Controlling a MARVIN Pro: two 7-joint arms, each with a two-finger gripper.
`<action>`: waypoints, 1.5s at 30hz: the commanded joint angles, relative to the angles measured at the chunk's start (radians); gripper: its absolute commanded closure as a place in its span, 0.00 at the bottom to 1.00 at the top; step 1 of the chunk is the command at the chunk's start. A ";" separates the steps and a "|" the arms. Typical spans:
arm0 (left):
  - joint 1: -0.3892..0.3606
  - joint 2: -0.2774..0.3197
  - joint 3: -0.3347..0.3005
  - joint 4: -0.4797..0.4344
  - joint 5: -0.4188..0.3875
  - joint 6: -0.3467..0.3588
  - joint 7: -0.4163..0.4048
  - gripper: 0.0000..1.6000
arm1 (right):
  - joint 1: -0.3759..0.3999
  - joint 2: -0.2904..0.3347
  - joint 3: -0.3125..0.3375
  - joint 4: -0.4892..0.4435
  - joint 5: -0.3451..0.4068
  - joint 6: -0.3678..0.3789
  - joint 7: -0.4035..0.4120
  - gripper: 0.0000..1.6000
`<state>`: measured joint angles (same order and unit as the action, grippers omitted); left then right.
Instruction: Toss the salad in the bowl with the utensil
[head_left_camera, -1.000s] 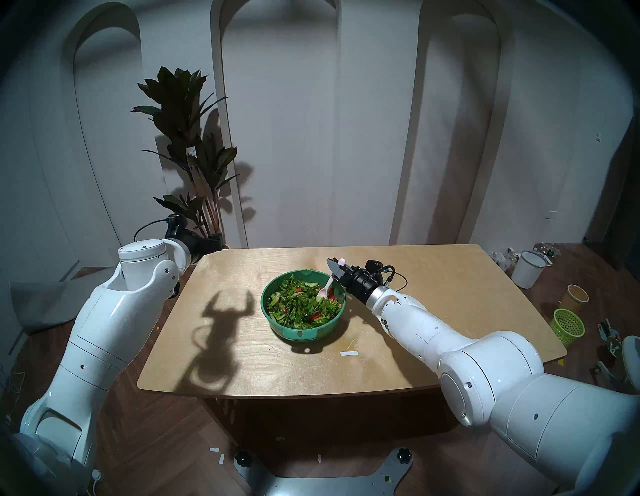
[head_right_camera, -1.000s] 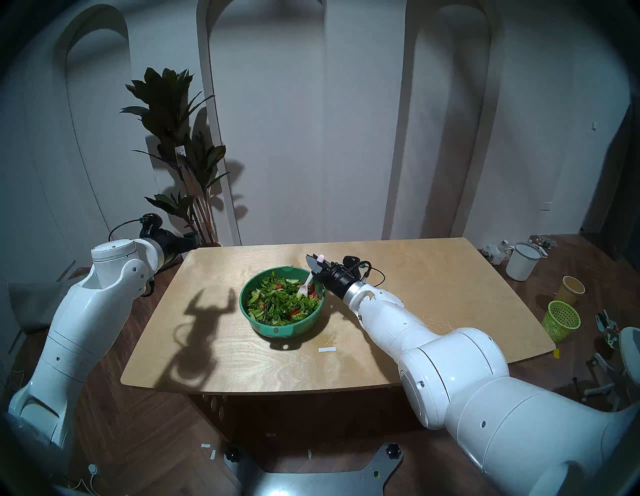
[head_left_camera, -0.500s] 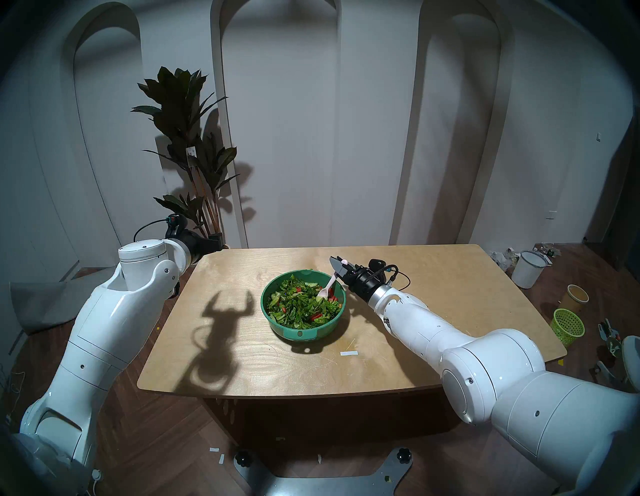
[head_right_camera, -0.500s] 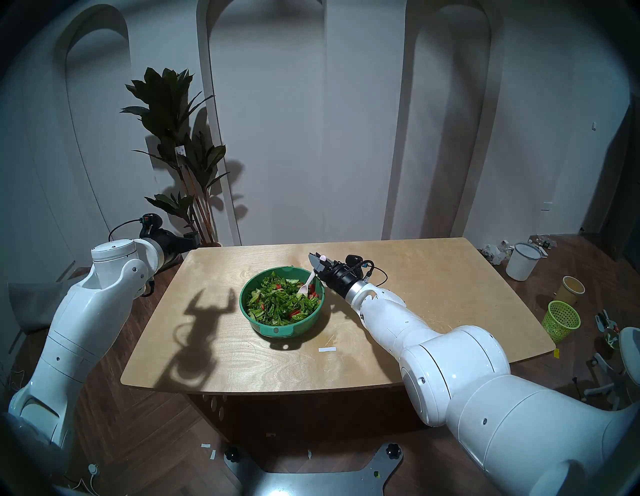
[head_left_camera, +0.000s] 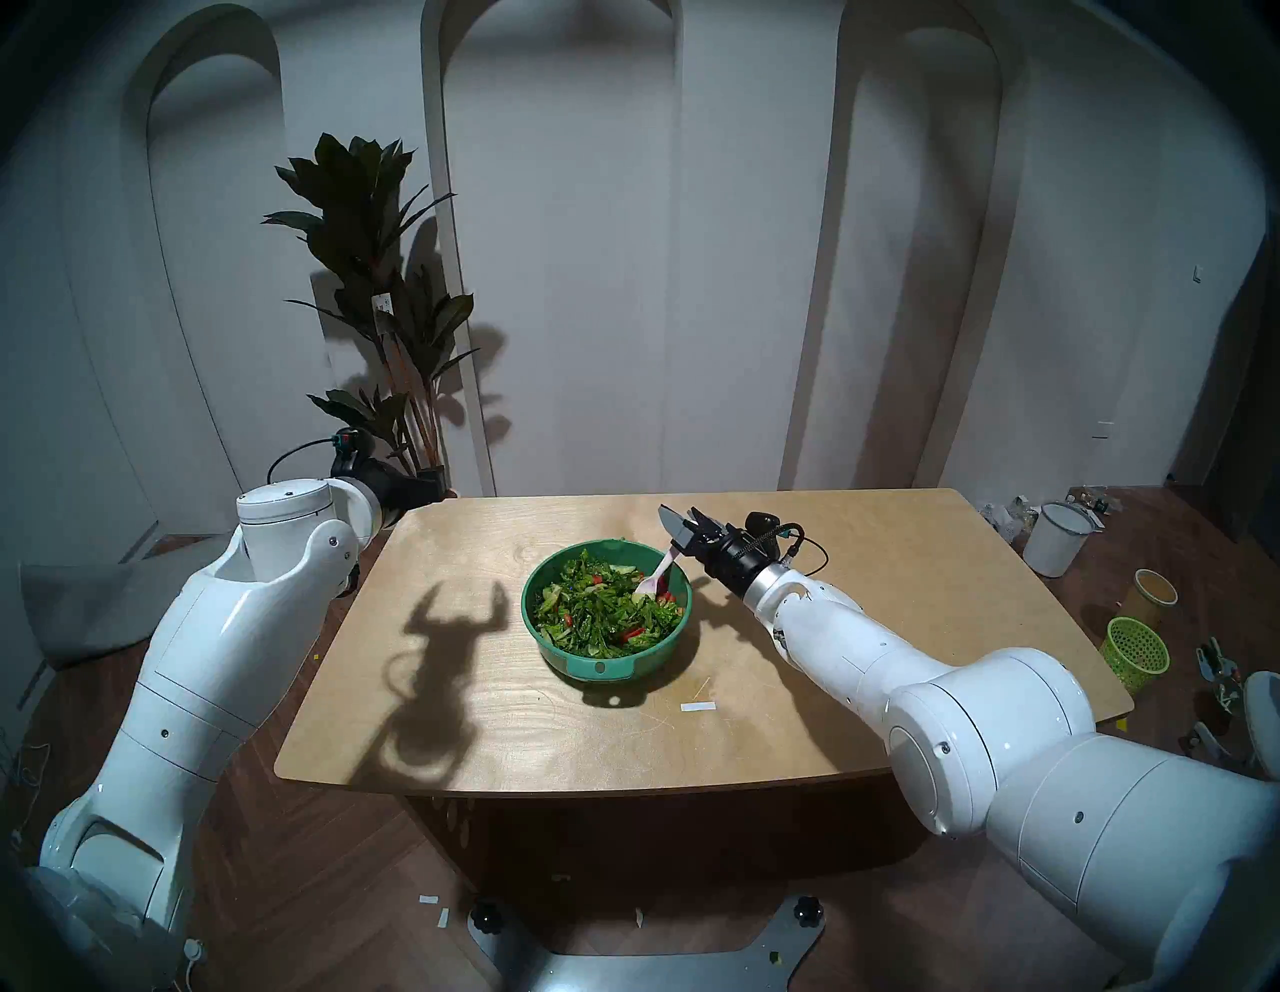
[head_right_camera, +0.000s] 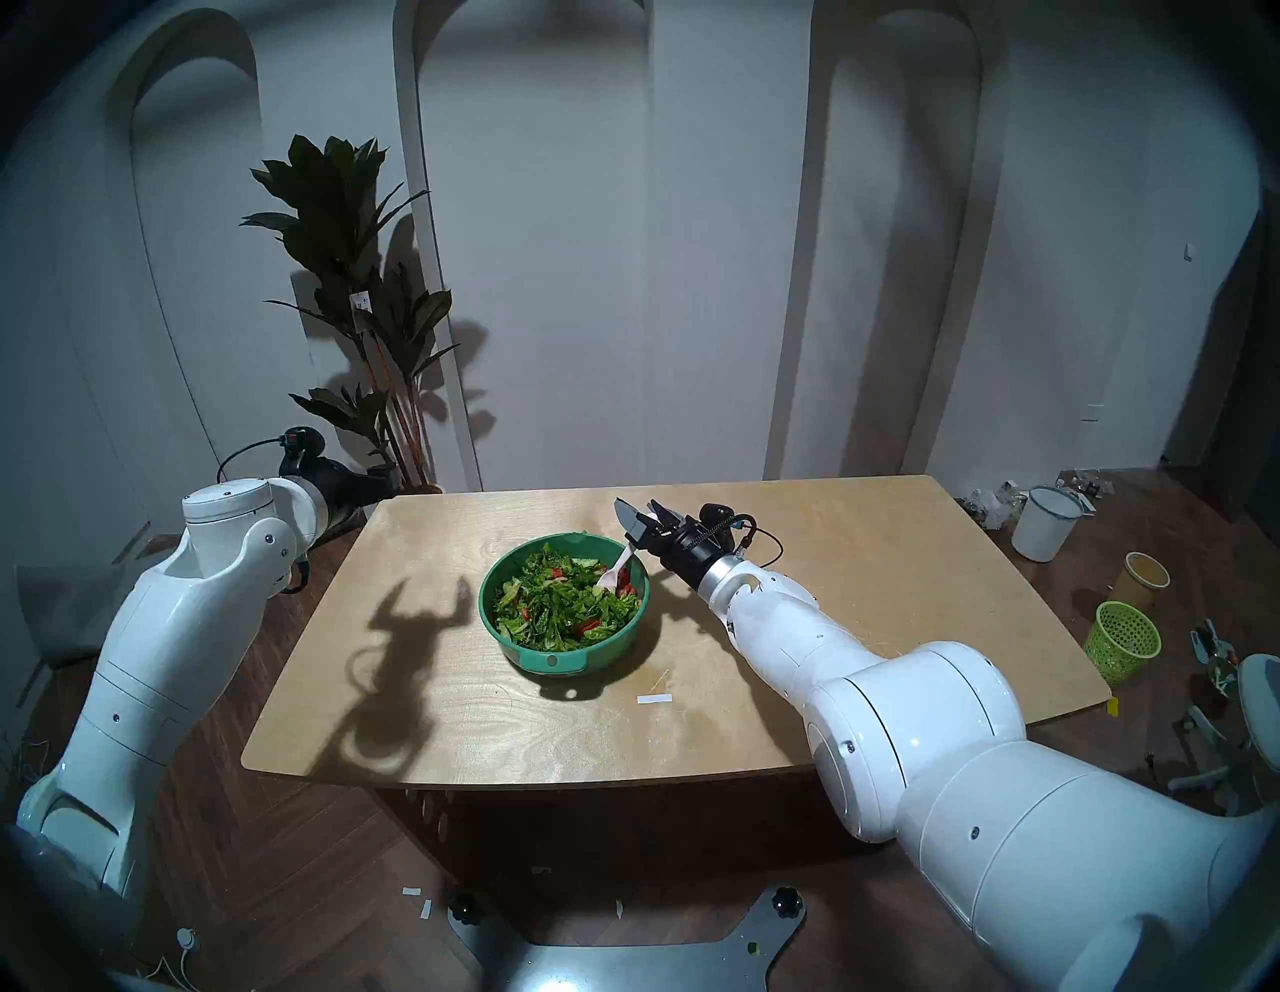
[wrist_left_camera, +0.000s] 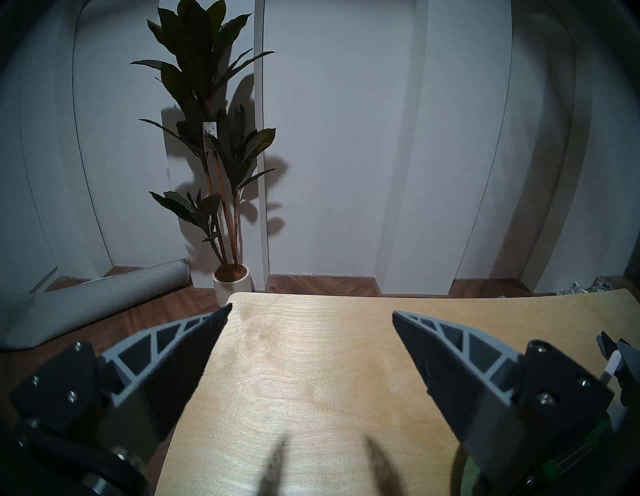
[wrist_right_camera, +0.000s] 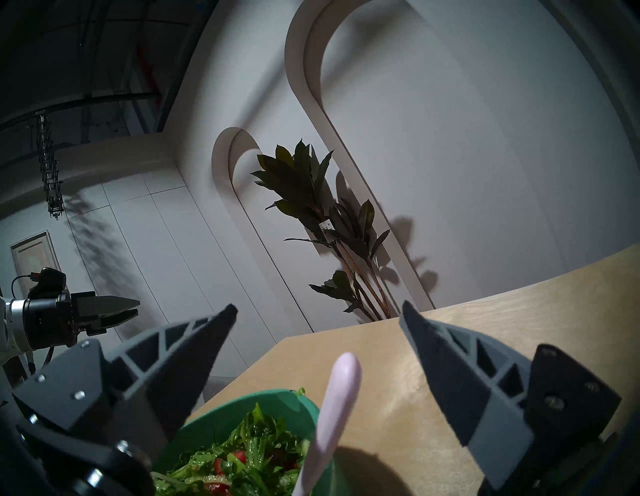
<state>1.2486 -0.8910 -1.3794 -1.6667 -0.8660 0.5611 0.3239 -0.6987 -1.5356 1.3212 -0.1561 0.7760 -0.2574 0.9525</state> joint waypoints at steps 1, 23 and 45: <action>-0.019 -0.001 -0.012 -0.012 -0.001 -0.008 0.002 0.00 | 0.039 0.008 0.019 -0.017 0.017 -0.011 0.007 0.00; -0.016 0.002 -0.008 -0.009 0.001 -0.004 -0.001 0.00 | 0.144 0.018 0.056 -0.173 0.017 -0.217 -0.025 0.00; -0.020 0.000 0.000 -0.014 0.001 -0.002 -0.010 0.00 | 0.207 0.005 0.014 -0.212 -0.069 -0.262 -0.279 0.00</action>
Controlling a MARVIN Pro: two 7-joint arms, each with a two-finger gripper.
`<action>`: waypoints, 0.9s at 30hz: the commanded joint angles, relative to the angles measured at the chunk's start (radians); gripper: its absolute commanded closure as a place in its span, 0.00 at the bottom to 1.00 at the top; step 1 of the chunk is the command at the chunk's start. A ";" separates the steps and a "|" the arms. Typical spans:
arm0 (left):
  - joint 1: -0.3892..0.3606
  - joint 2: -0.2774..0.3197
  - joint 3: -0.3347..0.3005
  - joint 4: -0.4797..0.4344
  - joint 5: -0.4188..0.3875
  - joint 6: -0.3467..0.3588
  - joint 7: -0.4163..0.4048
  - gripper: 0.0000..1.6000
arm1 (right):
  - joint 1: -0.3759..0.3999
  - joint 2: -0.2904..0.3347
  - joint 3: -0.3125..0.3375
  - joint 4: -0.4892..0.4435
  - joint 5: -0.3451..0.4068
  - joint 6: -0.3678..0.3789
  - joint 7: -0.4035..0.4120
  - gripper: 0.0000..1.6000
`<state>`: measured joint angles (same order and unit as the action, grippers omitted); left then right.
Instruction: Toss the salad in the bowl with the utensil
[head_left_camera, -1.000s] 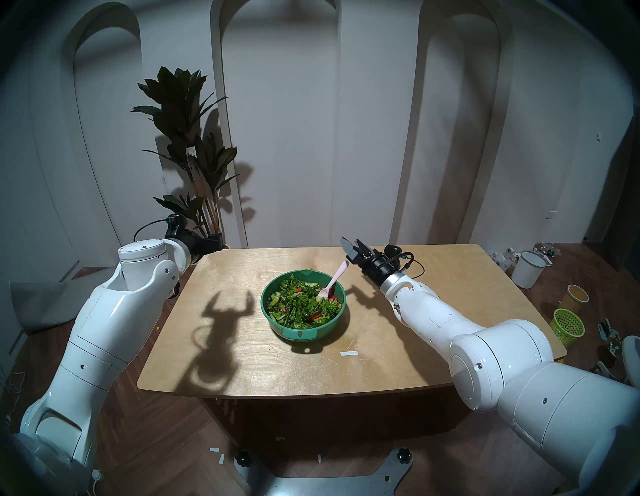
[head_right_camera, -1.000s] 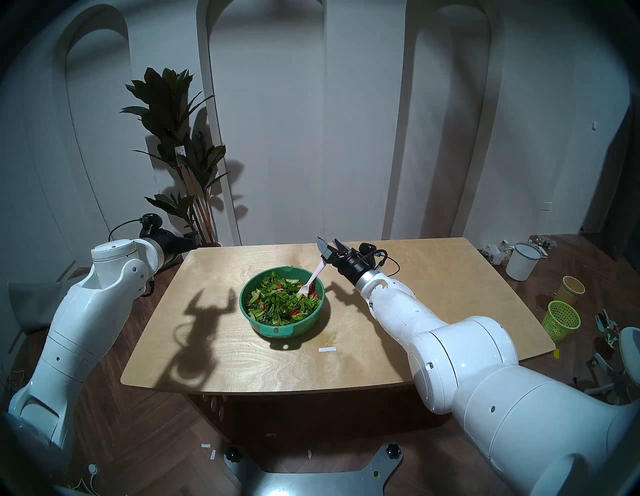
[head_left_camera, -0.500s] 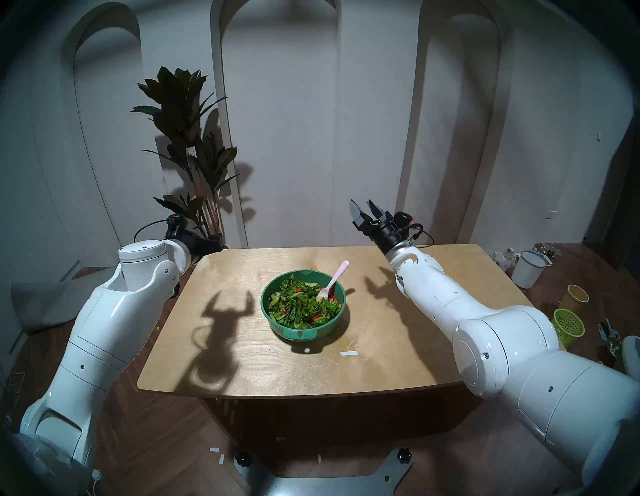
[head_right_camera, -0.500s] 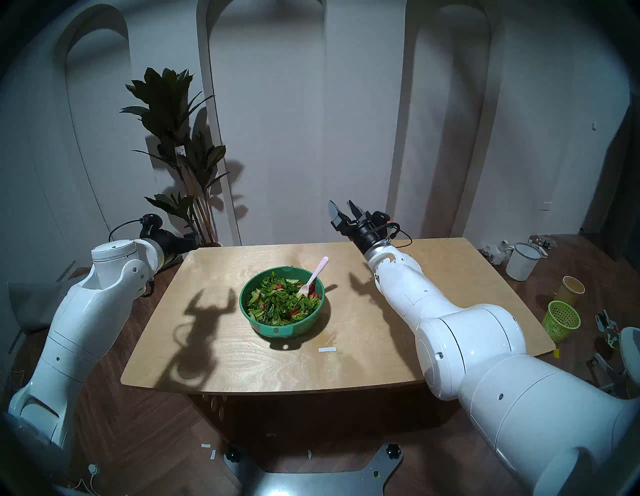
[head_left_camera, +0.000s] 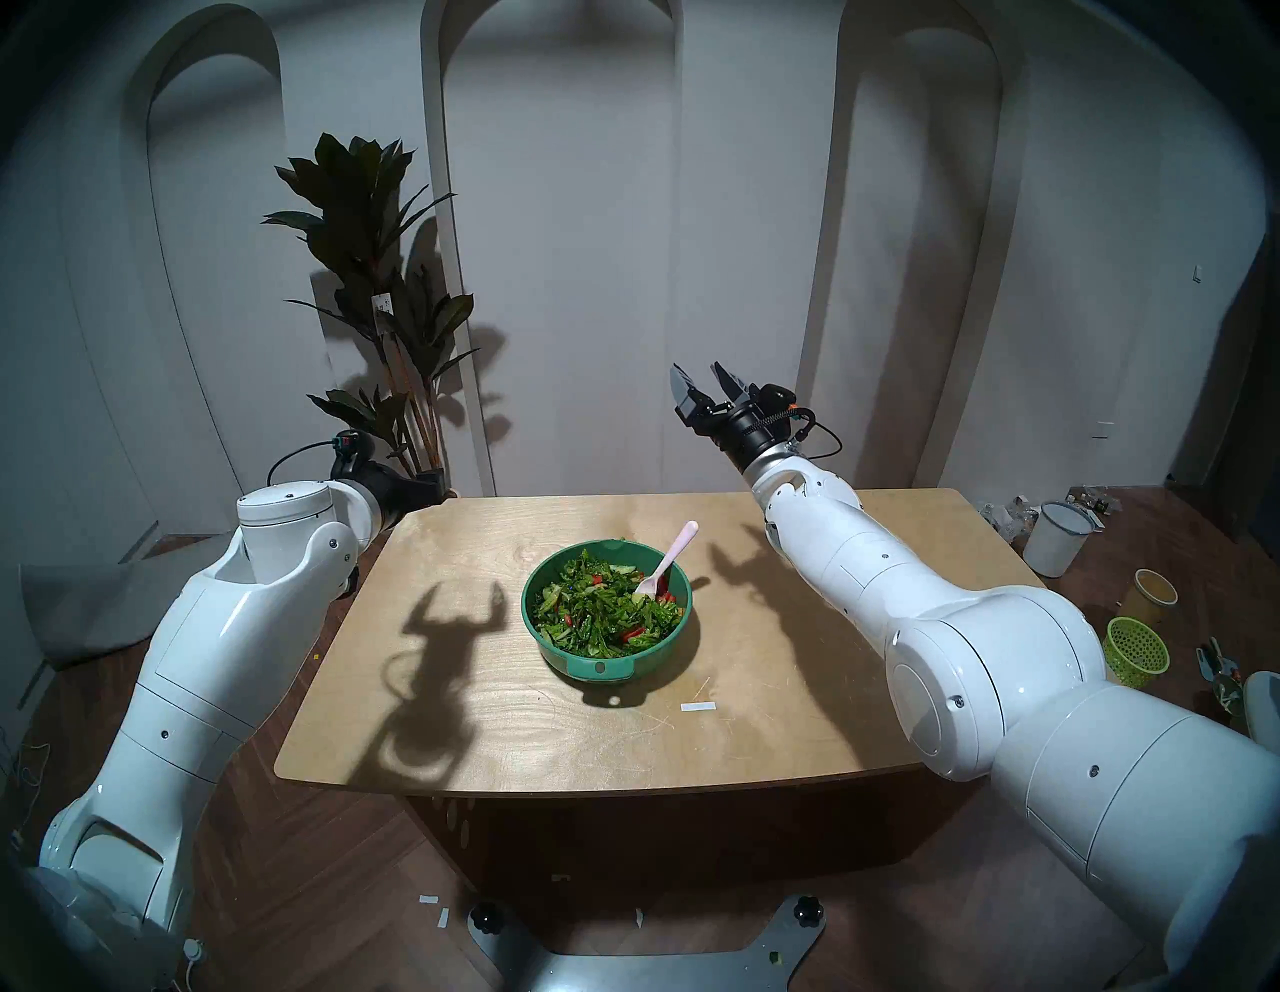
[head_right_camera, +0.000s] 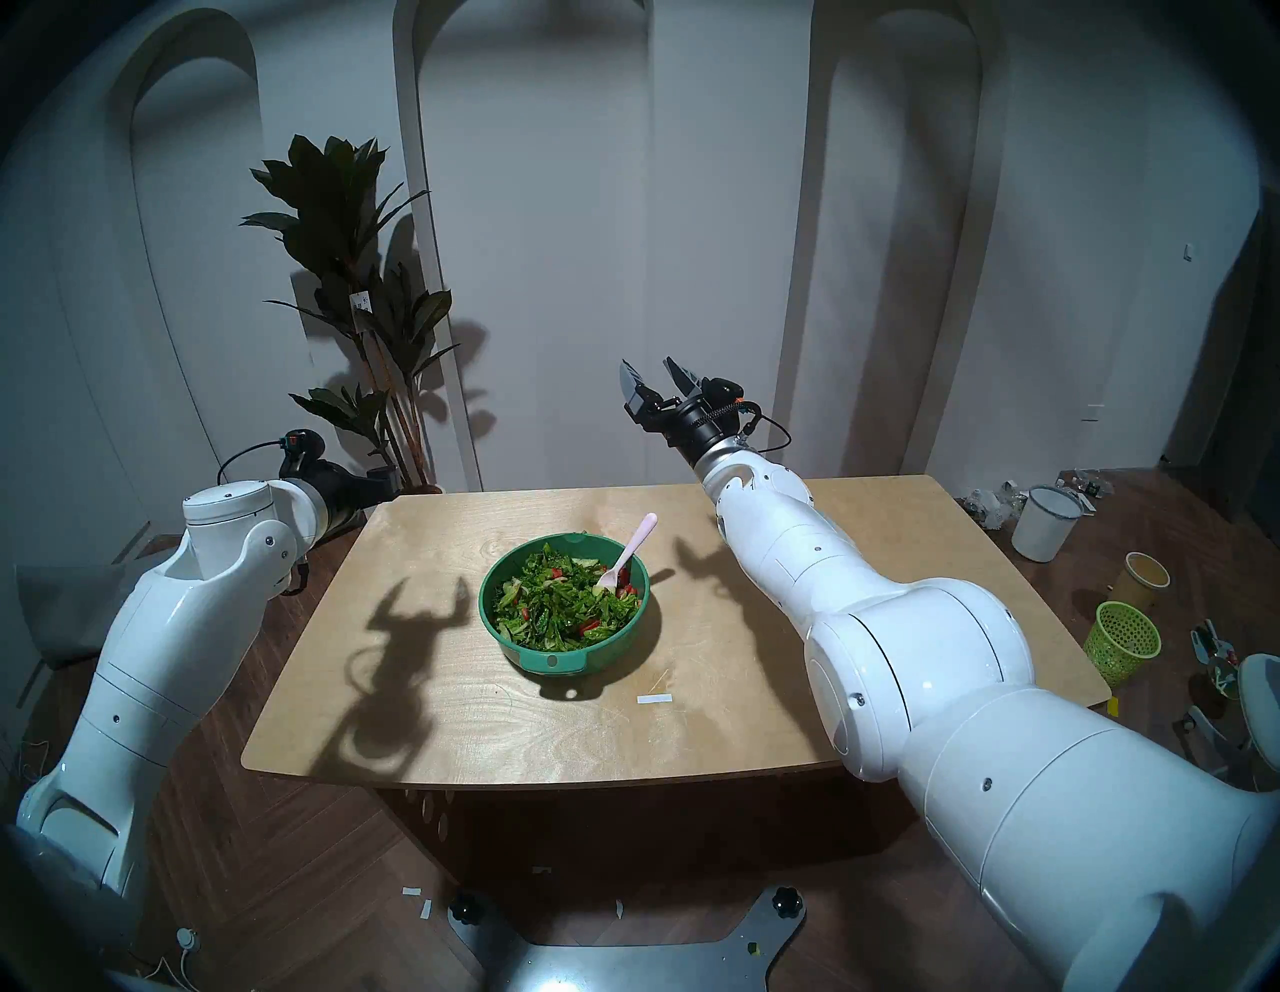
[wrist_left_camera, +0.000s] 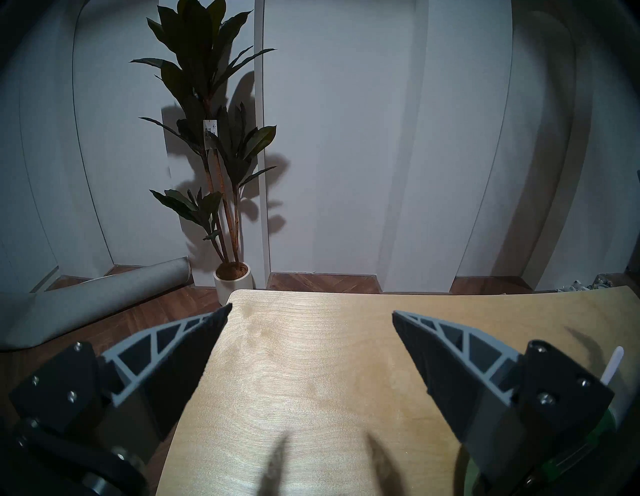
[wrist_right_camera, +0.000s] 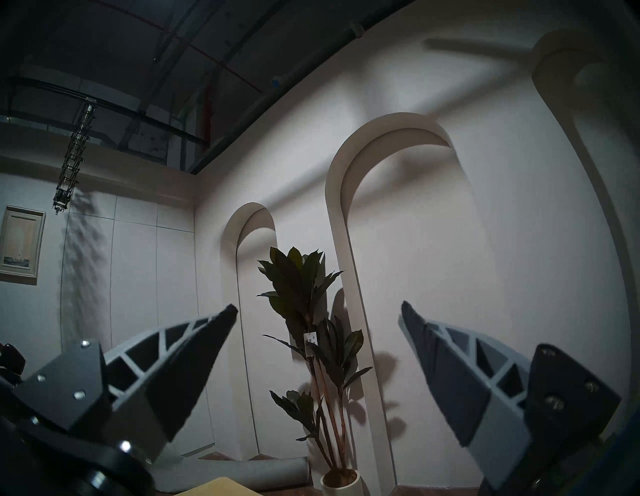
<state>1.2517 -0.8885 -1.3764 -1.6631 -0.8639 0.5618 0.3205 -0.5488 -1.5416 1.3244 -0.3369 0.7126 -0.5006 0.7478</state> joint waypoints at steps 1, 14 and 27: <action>-0.024 -0.003 -0.002 -0.018 -0.001 -0.003 -0.008 0.00 | 0.058 0.013 0.012 -0.031 -0.010 -0.020 -0.090 0.00; -0.037 0.003 0.020 -0.016 0.027 -0.005 -0.011 0.00 | 0.054 0.021 0.014 -0.029 -0.055 -0.013 -0.257 0.00; -0.061 -0.003 0.045 0.001 0.070 -0.011 0.007 0.00 | 0.032 0.016 0.026 -0.004 -0.079 0.022 -0.428 0.00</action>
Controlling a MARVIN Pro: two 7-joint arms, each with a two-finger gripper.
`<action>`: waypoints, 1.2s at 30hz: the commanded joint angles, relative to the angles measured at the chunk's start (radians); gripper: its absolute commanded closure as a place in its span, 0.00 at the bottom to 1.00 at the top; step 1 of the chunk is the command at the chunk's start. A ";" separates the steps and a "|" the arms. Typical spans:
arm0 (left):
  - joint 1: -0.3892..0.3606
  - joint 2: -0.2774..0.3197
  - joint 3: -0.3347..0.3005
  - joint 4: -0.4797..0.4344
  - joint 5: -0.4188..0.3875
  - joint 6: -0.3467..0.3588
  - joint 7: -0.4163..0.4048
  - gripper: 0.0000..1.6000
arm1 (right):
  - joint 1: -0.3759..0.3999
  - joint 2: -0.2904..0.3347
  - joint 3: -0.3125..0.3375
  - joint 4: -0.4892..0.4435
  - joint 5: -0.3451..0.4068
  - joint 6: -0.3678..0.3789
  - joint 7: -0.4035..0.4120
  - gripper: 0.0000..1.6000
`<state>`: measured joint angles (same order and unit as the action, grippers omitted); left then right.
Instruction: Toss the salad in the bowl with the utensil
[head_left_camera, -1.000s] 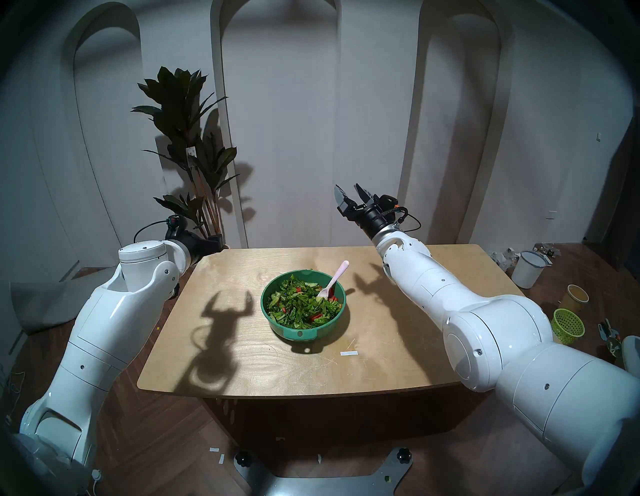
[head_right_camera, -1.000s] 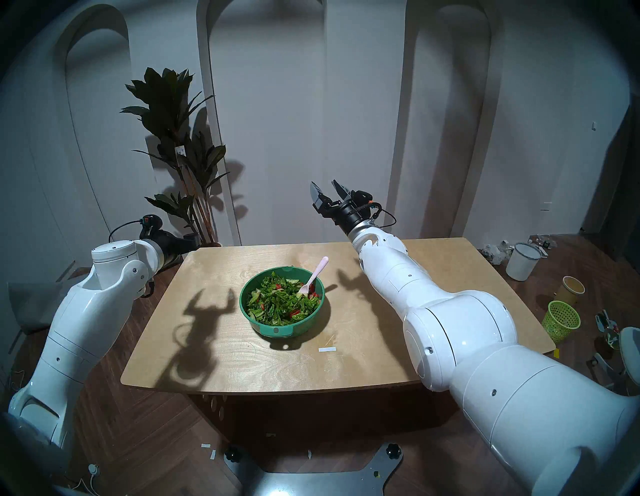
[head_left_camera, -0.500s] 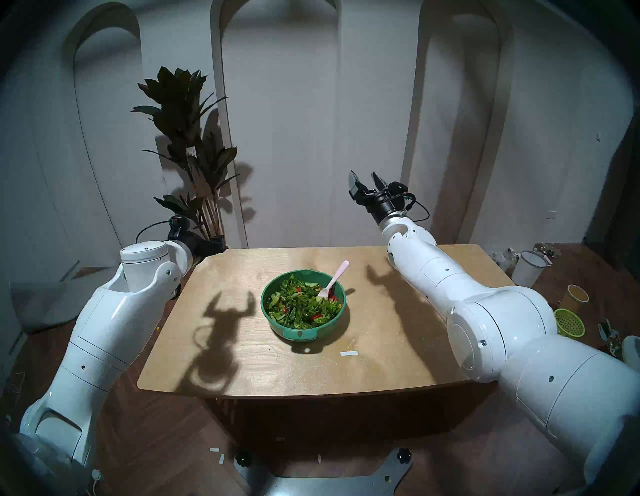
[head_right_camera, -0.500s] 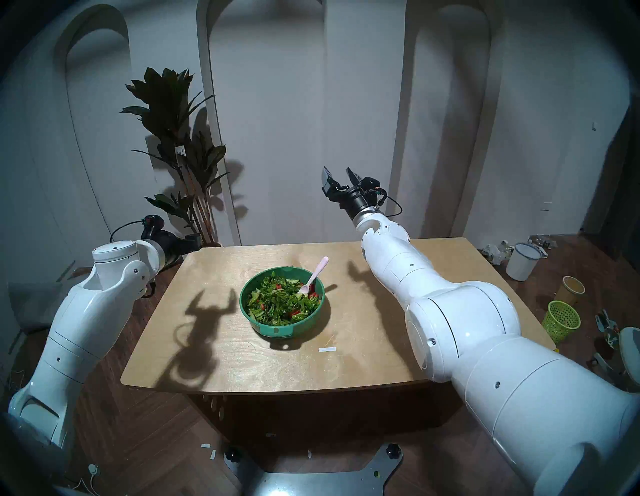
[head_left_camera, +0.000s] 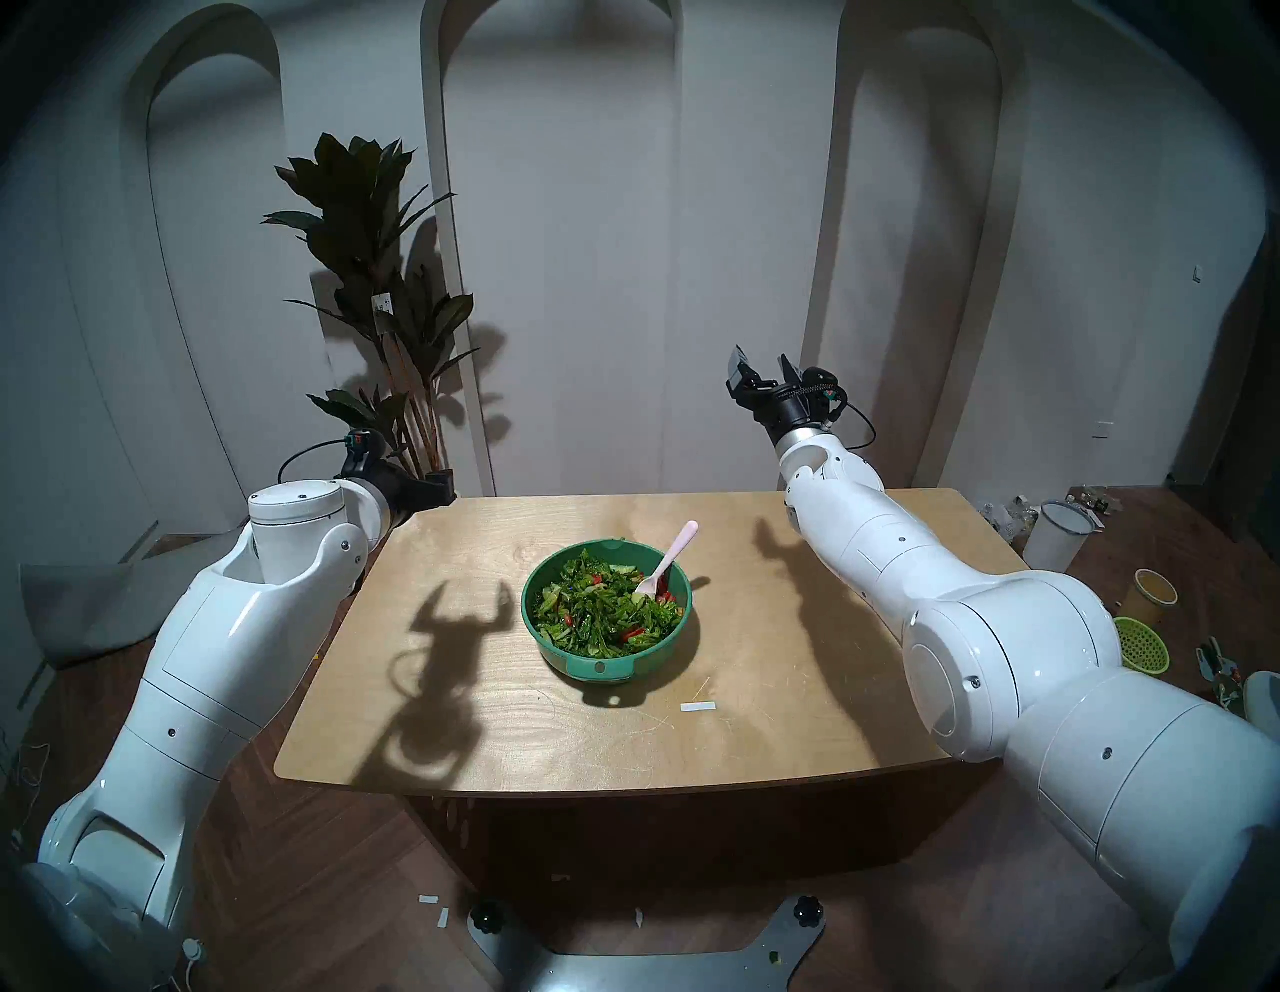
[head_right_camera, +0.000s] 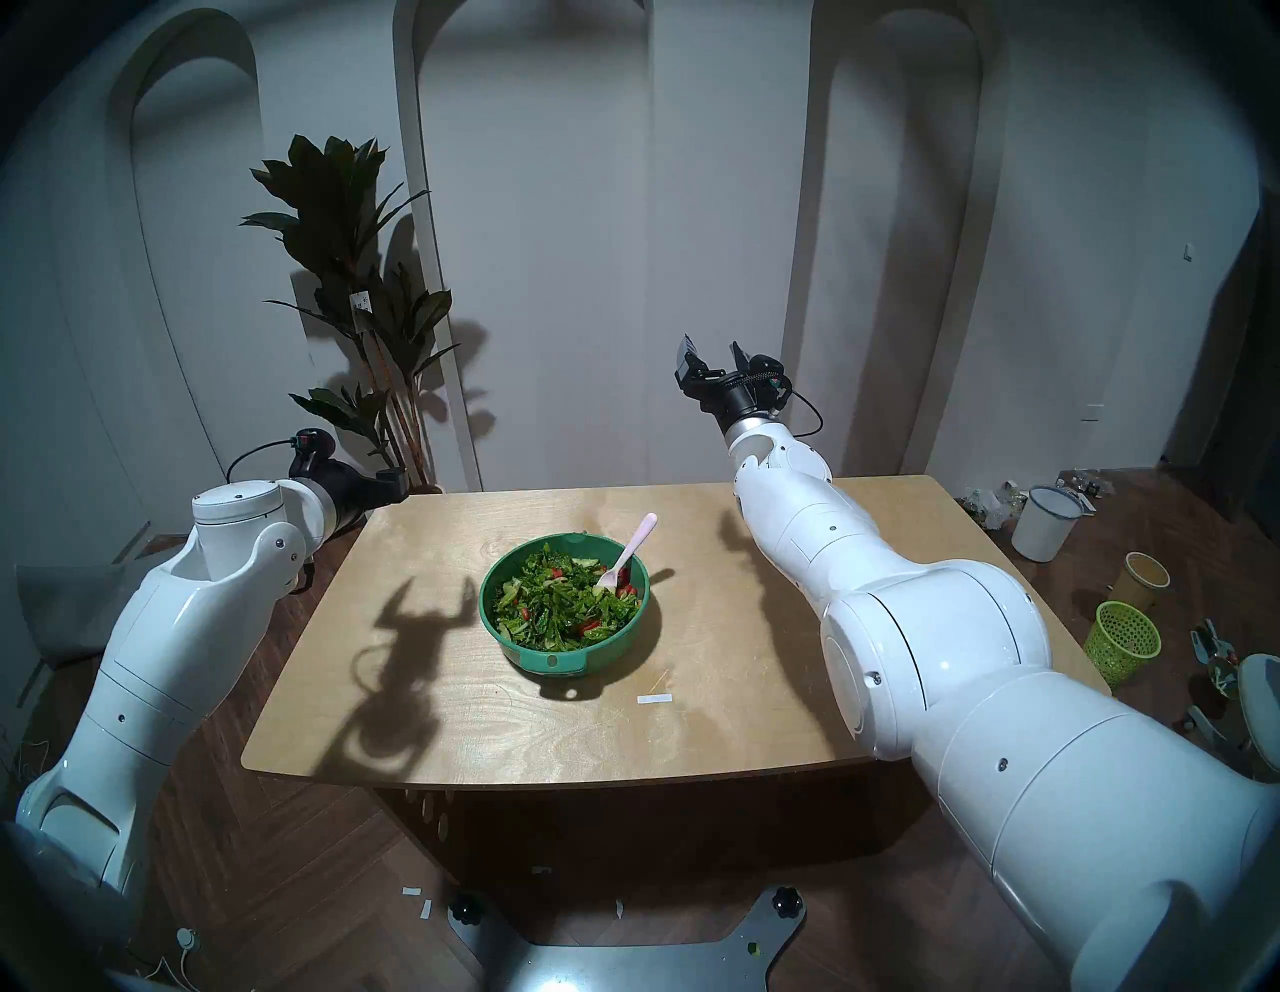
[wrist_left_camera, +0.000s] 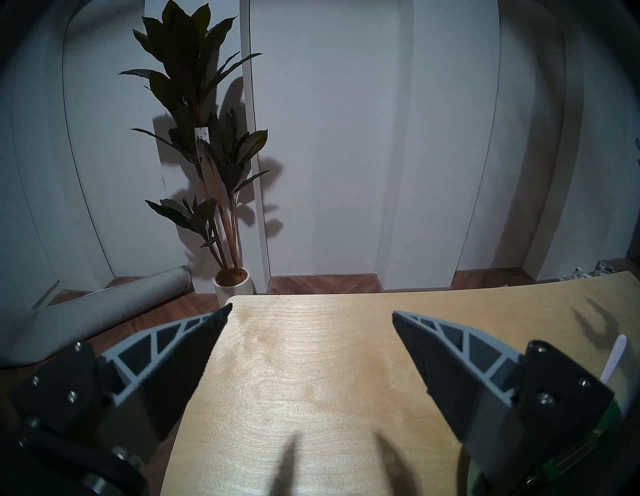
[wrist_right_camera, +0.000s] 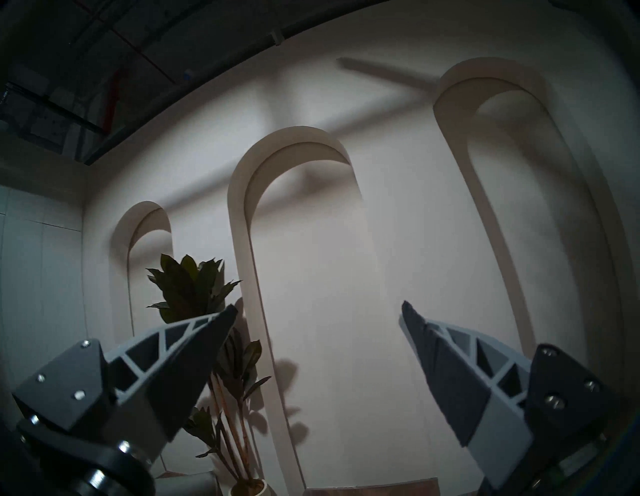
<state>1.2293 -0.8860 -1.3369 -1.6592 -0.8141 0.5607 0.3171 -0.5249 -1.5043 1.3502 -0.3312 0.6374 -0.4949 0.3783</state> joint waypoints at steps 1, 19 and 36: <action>-0.038 -0.006 0.007 -0.002 0.024 -0.011 0.015 0.00 | 0.006 -0.025 0.000 -0.009 -0.004 0.020 -0.063 0.00; -0.070 -0.032 0.048 0.038 0.082 -0.035 0.072 0.00 | -0.016 -0.086 -0.016 -0.011 -0.037 0.098 -0.181 0.00; -0.126 -0.052 0.054 0.124 0.123 -0.056 0.105 0.00 | -0.019 -0.090 -0.045 -0.023 -0.070 0.138 -0.275 0.00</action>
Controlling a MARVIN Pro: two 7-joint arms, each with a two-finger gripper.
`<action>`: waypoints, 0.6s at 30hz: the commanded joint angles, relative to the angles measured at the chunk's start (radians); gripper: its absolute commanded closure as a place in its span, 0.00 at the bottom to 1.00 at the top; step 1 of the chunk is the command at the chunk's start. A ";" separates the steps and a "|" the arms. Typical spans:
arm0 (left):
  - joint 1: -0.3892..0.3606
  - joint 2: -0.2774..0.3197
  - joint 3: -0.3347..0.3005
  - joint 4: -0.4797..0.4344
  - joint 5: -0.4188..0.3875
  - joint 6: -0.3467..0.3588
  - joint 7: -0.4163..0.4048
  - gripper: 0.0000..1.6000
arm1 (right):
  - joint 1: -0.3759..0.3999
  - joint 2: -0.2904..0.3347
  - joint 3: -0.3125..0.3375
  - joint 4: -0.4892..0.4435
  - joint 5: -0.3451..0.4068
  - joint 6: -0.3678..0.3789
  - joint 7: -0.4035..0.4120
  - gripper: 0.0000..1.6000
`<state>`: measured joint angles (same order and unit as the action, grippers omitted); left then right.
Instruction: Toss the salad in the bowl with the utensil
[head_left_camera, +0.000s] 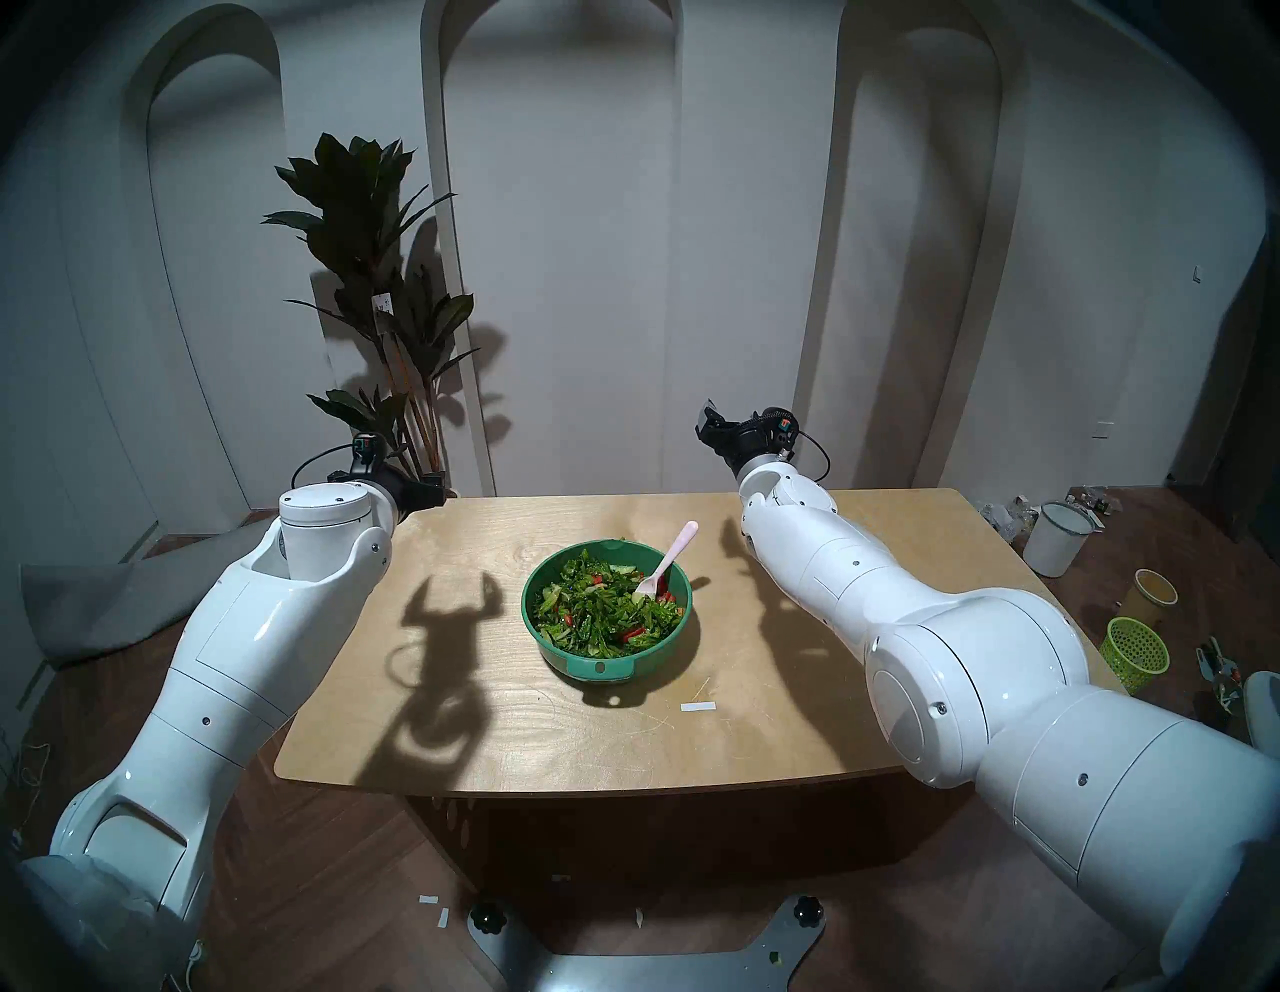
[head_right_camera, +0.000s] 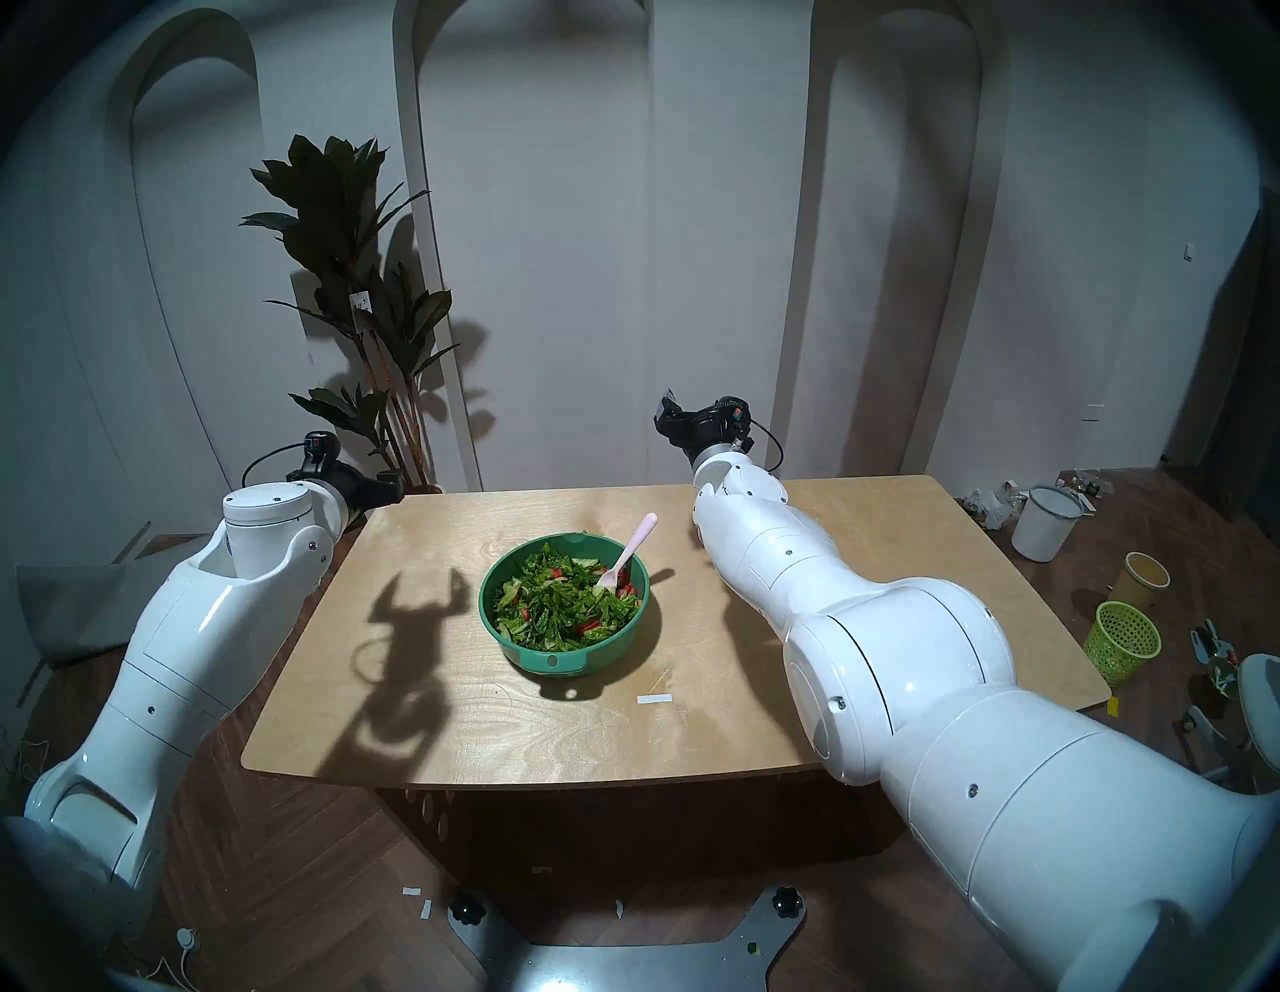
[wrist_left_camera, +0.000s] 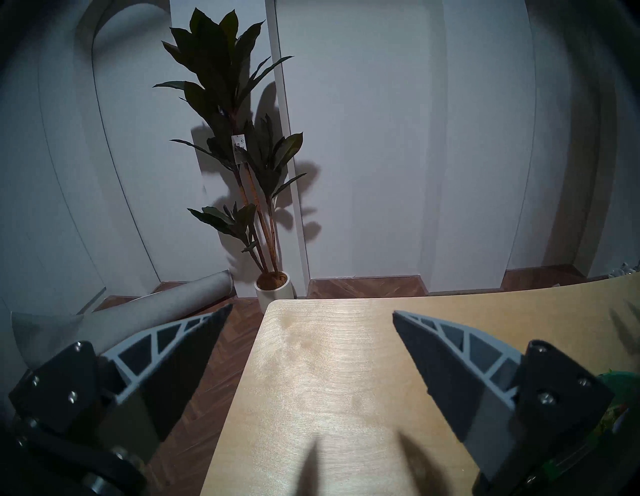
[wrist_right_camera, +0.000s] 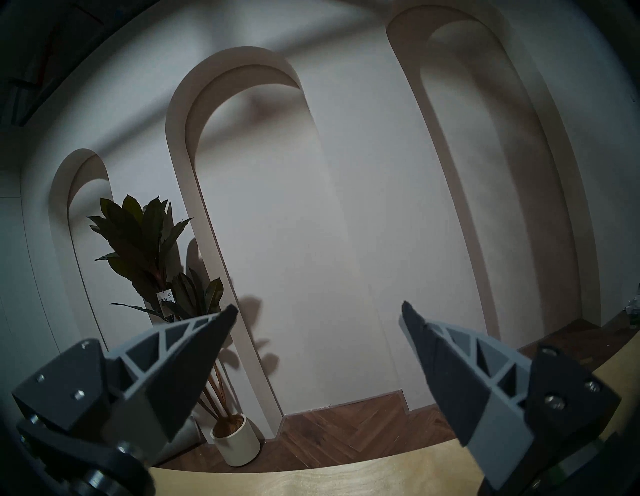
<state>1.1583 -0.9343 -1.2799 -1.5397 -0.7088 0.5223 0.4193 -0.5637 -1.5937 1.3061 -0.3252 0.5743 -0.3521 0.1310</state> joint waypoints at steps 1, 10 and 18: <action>-0.058 -0.006 -0.002 0.010 0.020 -0.019 0.005 0.00 | 0.020 0.000 -0.002 -0.030 -0.009 -0.002 -0.034 0.00; -0.083 -0.021 0.005 0.047 0.037 -0.029 0.016 0.00 | 0.017 0.000 -0.012 -0.035 -0.023 0.004 -0.077 0.00; -0.106 -0.036 0.011 0.088 0.053 -0.036 0.026 0.00 | 0.014 0.024 -0.018 -0.040 -0.039 0.001 -0.134 0.00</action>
<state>1.1056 -0.9653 -1.2688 -1.4557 -0.6715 0.5015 0.4456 -0.5662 -1.5910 1.2857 -0.3376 0.5429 -0.3435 0.0275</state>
